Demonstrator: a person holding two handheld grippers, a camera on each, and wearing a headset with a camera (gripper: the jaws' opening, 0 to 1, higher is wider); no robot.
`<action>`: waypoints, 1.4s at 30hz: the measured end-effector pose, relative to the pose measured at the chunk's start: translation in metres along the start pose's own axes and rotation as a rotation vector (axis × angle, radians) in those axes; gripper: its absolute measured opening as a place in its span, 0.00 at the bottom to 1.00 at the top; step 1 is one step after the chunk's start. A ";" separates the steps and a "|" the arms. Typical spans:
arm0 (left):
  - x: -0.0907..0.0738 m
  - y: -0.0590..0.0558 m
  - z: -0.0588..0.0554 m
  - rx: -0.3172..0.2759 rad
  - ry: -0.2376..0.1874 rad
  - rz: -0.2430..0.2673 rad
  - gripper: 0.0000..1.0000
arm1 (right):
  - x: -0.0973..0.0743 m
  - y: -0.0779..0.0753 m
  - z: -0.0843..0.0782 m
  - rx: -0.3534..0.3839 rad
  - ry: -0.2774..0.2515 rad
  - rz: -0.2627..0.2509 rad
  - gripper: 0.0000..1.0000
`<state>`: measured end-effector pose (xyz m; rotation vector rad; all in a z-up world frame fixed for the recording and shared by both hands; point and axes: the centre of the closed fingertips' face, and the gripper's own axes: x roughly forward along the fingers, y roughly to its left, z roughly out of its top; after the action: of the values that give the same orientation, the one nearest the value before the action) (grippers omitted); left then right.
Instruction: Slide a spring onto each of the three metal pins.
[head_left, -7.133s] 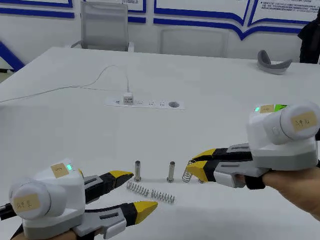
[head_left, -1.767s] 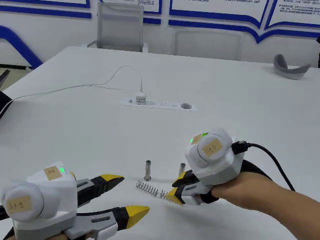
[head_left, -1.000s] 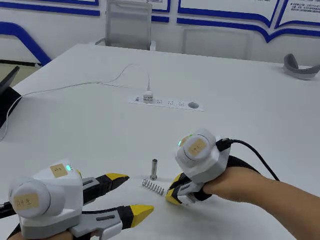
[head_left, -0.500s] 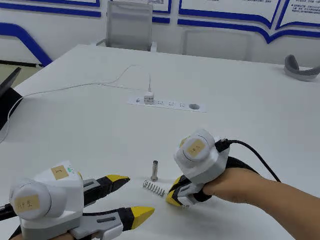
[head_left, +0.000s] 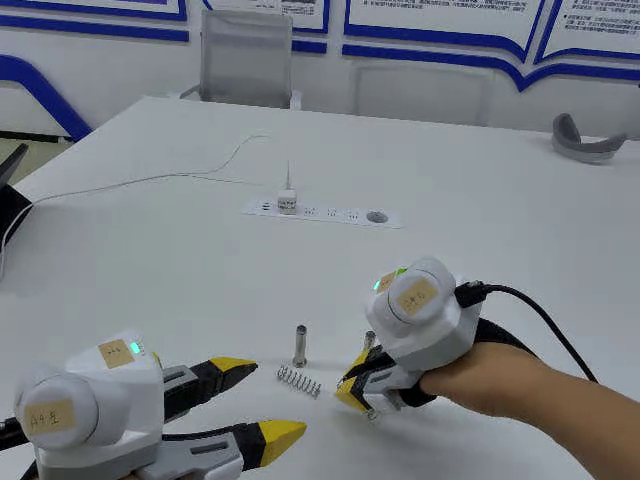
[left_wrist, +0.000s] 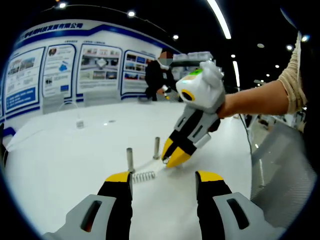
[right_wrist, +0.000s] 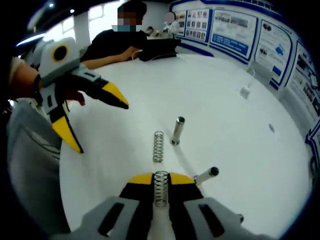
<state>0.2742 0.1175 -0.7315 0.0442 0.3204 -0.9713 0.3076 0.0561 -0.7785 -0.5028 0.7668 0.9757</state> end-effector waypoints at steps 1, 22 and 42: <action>0.000 -0.001 0.000 0.001 0.000 -0.002 0.52 | -0.002 0.000 0.000 0.005 -0.006 -0.004 0.12; 0.013 -0.014 0.013 0.005 -0.025 -0.043 0.47 | -0.044 0.017 0.053 0.088 -0.243 -0.001 0.12; 0.021 -0.020 0.038 -0.049 -0.084 -0.066 0.35 | -0.065 0.039 0.094 0.079 -0.395 0.040 0.12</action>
<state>0.2785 0.0823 -0.6994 -0.0518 0.2692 -1.0276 0.2842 0.1041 -0.6706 -0.2148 0.4589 1.0375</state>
